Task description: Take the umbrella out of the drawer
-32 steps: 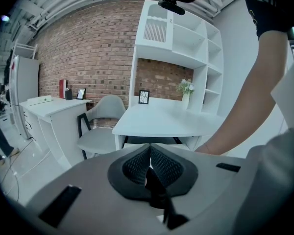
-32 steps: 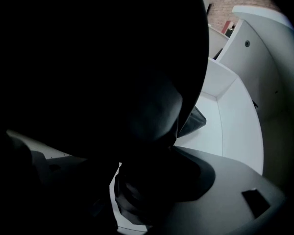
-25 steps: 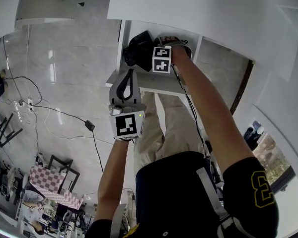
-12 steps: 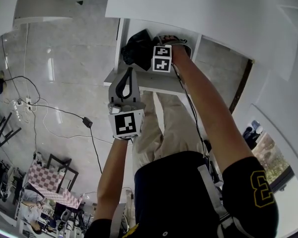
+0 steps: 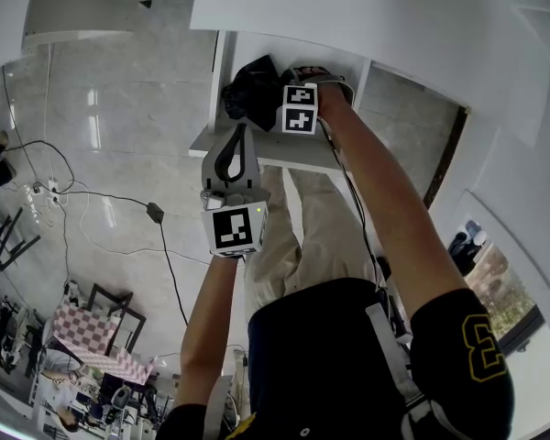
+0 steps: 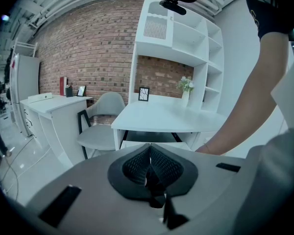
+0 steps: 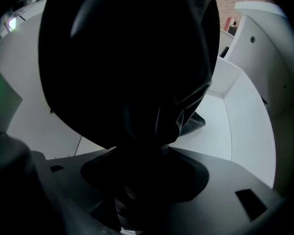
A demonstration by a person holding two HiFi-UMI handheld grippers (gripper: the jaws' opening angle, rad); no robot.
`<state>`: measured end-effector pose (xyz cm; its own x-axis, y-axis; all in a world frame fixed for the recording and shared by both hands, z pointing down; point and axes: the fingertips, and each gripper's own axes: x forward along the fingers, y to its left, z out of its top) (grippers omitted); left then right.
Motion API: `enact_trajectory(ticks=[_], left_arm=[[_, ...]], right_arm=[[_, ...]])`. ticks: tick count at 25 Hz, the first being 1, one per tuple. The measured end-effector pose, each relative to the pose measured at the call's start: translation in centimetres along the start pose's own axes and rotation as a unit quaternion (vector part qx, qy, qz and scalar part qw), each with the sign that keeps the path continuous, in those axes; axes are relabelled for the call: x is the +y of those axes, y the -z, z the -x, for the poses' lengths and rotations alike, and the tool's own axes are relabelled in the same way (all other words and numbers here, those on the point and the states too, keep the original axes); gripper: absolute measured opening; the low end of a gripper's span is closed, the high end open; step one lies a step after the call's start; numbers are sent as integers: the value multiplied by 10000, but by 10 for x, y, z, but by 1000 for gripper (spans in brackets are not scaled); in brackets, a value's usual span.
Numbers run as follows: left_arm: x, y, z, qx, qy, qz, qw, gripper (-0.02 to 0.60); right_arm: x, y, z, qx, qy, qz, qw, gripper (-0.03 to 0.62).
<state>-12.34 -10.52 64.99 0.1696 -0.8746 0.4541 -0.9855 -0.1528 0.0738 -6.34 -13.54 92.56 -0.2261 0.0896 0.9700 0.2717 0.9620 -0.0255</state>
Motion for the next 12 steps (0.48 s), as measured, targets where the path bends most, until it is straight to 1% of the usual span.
enact_trajectory(ticks=[5,7,10,12], left_arm=[[-1,-9,5,-23,-146,214,9997,18],[2,-9,6,-6,-131,156,9998,18],[6,-6,8,23,-41,-59,10000,18],[8,-6,9,28,-25,-72,10000,18]], right_arm=[[3,2,4,-33,36,-24,10000,268],[3,2,5,-42,81,-50,9999,264],[1,-1,5,-73,193,-58,9998,258],[2,-3,5,-89,259,-67,9996,255]])
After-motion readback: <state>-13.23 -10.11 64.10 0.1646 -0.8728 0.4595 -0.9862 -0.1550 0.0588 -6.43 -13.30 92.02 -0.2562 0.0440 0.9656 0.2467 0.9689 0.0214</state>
